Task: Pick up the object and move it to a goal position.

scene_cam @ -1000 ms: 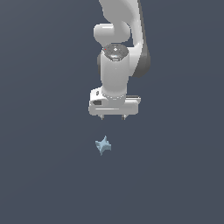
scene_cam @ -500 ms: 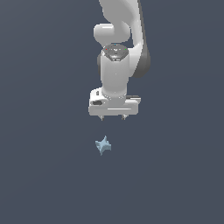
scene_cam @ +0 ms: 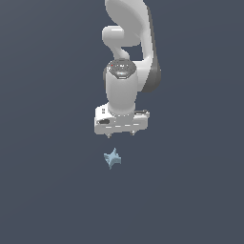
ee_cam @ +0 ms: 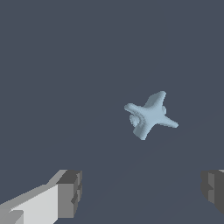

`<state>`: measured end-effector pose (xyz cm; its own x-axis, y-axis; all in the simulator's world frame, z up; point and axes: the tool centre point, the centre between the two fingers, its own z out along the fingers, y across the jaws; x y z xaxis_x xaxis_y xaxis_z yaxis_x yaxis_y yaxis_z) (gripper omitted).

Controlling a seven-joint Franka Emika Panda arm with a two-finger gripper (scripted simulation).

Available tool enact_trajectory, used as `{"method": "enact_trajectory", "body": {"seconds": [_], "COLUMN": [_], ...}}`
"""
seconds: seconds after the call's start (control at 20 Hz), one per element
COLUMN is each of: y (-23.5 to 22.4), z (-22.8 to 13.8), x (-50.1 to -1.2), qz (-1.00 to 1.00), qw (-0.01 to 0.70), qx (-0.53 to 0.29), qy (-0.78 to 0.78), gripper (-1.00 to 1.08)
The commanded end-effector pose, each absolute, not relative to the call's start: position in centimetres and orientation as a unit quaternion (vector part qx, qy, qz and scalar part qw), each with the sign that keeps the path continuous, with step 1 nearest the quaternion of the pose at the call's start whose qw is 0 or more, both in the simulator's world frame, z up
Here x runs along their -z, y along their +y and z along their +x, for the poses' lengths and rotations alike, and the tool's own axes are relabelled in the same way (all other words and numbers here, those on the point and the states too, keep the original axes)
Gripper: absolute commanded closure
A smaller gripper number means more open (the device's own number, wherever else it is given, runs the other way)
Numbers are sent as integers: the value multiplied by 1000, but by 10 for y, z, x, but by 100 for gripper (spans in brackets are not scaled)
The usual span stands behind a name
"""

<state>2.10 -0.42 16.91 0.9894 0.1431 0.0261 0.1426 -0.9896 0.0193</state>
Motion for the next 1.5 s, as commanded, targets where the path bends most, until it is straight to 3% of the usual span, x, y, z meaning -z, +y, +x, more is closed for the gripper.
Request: {"method": "enact_trajectory", "body": {"seconds": [0.0, 0.7, 1.45], "y": [-9, -38, -45], "z": [28, 65, 71], "x": [-161, -105, -85], "qz": [996, 975, 969], "qw": [9, 3, 0], "qx": [-12, -2, 0], "qy": [93, 222, 249], "gripper": [-92, -92, -92]}}
